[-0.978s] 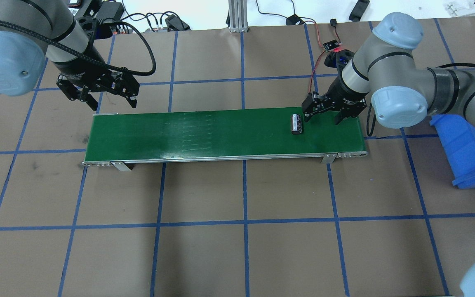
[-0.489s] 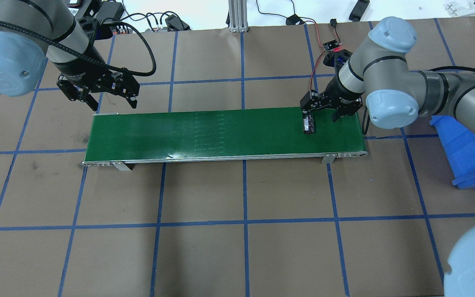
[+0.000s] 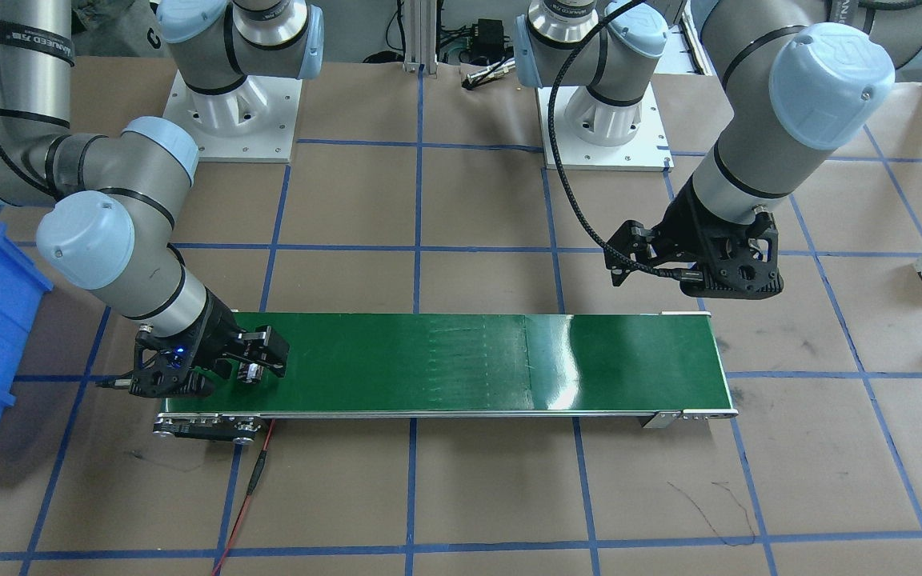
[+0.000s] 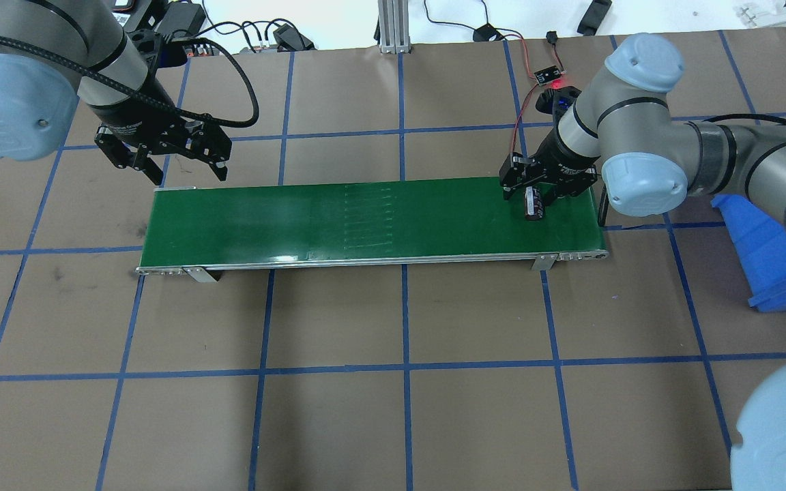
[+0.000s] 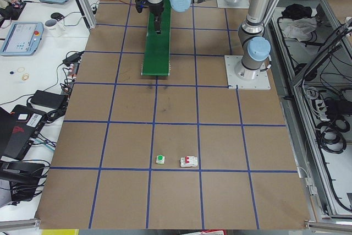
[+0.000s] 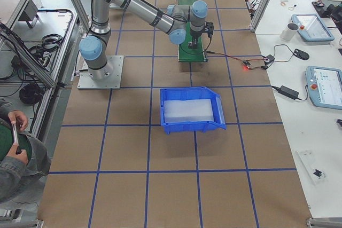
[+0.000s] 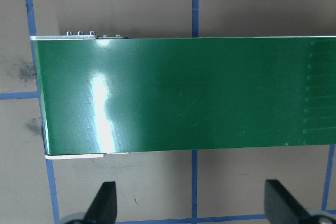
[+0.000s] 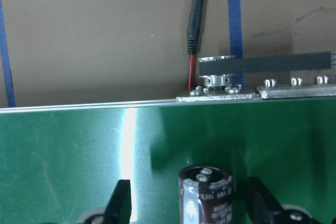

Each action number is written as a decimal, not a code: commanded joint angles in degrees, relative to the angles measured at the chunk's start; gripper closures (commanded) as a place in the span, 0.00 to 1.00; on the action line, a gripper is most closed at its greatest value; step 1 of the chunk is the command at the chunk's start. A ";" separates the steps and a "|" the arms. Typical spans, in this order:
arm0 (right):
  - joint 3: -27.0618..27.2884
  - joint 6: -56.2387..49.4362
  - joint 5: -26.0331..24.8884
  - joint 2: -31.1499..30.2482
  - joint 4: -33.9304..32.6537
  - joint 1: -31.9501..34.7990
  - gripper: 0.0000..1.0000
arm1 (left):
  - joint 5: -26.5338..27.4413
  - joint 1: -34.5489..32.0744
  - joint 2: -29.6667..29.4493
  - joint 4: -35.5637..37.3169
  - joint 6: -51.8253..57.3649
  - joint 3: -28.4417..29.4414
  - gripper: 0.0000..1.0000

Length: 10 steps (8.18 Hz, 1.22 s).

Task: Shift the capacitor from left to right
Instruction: 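Close the right gripper on the capacitor as the belt carries it, then lift the capacitor with the right gripper and carry it to the blue bin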

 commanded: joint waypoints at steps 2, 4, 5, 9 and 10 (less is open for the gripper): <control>0.47 -0.52 -0.91 -0.23 5.95 -0.04 1.00 | 0.00 0.00 0.00 0.08 0.00 -0.01 0.00; -0.66 -0.70 -0.99 -1.02 6.06 -0.21 1.00 | 0.00 0.00 0.00 0.17 0.00 -0.01 0.00; -1.89 -0.61 -3.34 -2.33 6.84 -0.21 1.00 | 0.00 0.00 0.00 0.08 0.00 -0.01 0.00; -9.45 -3.06 -14.42 -9.09 18.44 -1.61 1.00 | 0.00 0.00 0.00 0.08 0.00 0.07 0.00; -9.55 -7.16 -15.83 -10.94 19.23 -4.05 1.00 | 0.00 0.00 0.00 0.08 0.00 -0.01 0.00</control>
